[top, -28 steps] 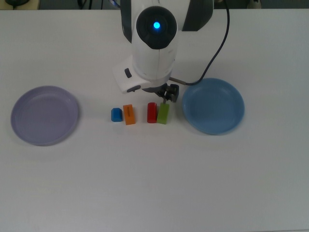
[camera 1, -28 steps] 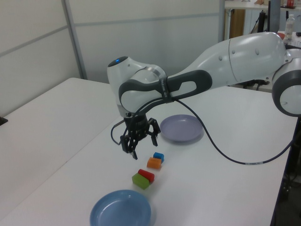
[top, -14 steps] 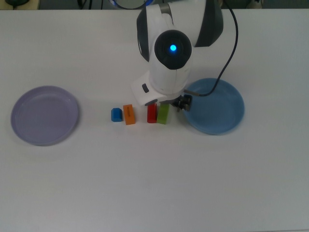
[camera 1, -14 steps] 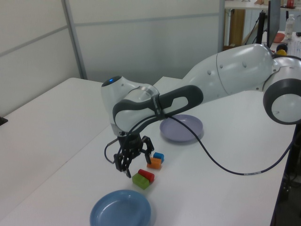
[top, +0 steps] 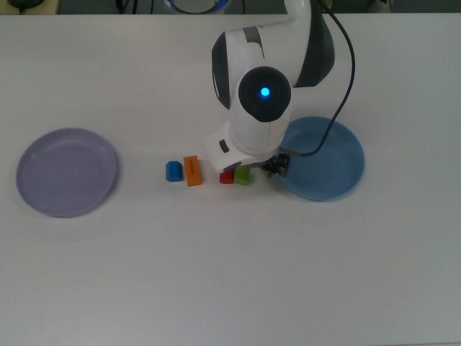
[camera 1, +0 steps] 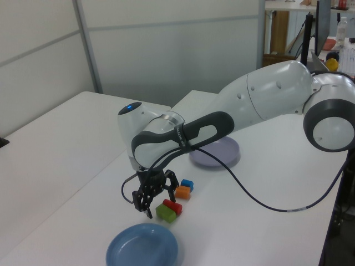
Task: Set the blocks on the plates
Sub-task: 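Close the gripper on the green block and lift it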
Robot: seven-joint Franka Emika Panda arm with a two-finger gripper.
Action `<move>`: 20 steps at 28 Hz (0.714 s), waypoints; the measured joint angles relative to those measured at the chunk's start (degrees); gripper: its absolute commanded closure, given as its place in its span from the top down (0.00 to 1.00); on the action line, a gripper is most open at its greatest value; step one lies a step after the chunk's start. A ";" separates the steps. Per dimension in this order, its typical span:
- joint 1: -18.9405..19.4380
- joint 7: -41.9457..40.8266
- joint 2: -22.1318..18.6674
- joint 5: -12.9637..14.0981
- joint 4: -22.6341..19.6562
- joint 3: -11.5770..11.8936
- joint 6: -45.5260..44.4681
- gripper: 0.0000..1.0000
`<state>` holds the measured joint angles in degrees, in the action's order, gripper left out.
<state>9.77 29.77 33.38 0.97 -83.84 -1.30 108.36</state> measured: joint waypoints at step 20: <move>0.16 0.00 0.55 0.00 0.00 0.00 0.35 0.64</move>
<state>9.93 29.77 33.93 0.97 -83.84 -1.30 108.71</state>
